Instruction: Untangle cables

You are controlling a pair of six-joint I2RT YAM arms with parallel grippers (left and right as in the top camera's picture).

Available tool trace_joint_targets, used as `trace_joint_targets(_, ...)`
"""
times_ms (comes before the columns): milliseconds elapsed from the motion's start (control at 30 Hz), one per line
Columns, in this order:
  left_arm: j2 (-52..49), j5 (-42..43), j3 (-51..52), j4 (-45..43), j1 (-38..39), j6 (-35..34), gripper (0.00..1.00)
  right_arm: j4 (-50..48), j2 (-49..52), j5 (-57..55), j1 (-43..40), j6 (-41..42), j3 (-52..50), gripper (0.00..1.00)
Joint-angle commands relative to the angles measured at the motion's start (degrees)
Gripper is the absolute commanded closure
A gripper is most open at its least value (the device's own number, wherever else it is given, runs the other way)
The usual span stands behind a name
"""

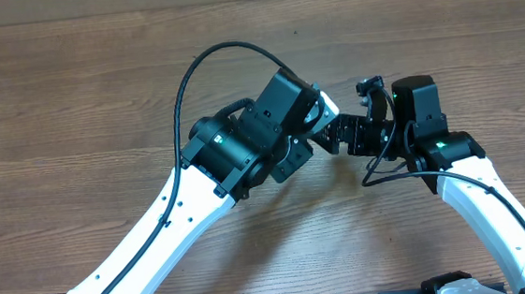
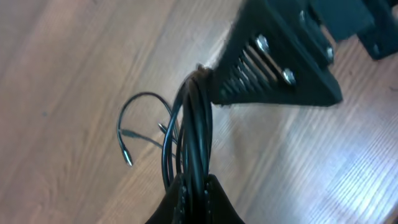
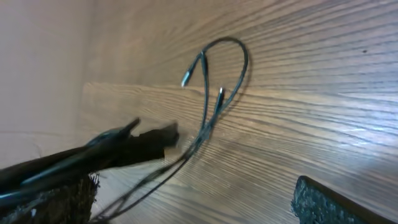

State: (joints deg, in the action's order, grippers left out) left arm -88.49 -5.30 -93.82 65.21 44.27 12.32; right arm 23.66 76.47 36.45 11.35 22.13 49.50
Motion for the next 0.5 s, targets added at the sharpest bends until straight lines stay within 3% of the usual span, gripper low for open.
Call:
trace_joint_targets(0,1.97,2.27,-1.66,1.27,-0.48,-1.88,0.96,-2.34,0.09,0.70,0.26,5.64,0.72,0.00)
trace_joint_targets(333,1.97,6.56,-1.66,2.62,-0.74,-1.57,0.96,-4.55,0.09,-0.79,0.15,7.91,0.72,0.00)
trace_joint_targets(467,1.97,8.46,-1.66,6.12,-0.74,2.64,0.96,-5.57,0.09,-0.85,0.15,7.93,0.72,0.00)
